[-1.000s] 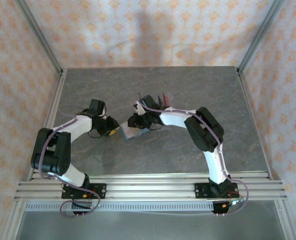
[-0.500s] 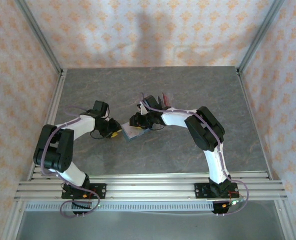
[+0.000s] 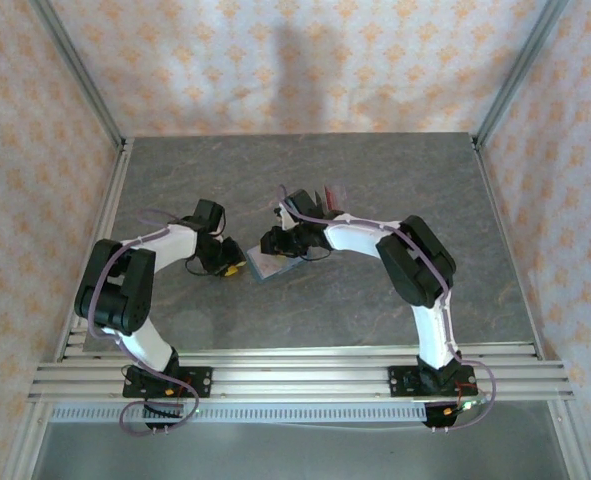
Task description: Put the credit cards into the card holder
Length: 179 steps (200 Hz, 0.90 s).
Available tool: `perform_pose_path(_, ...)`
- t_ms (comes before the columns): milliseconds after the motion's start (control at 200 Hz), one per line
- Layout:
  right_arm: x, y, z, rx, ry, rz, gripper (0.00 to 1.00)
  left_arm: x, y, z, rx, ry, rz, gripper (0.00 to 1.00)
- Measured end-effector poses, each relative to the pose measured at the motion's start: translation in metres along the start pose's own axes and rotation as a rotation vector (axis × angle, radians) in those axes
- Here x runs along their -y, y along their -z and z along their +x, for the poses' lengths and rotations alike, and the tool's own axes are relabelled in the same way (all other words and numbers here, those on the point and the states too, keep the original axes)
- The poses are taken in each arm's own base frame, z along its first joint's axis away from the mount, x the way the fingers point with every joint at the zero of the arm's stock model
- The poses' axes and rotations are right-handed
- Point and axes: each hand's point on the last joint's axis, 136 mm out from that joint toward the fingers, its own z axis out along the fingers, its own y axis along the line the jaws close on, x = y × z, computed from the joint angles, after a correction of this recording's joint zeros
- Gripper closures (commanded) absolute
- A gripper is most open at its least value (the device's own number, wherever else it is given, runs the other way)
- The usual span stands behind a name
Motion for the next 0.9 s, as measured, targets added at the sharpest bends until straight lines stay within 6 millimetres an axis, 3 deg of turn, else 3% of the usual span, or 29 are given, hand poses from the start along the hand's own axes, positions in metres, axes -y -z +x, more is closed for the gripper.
perform_pose_path(405, 0.019, 0.013, -0.011, 0.020, -0.015, 0.075, 0.61, -0.002, -0.001, 0.000, -0.003, 0.003, -0.007, 0.75)
perform_pose_path(696, 0.025, 0.017, -0.015, 0.027, -0.024, 0.081, 0.77, -0.002, -0.002, 0.000, -0.006, 0.004, -0.010, 0.75)
perform_pose_path(896, 0.014, 0.015, -0.012, 0.004, -0.047, 0.015, 0.70, -0.002, -0.003, 0.000, -0.014, 0.008, -0.018, 0.76)
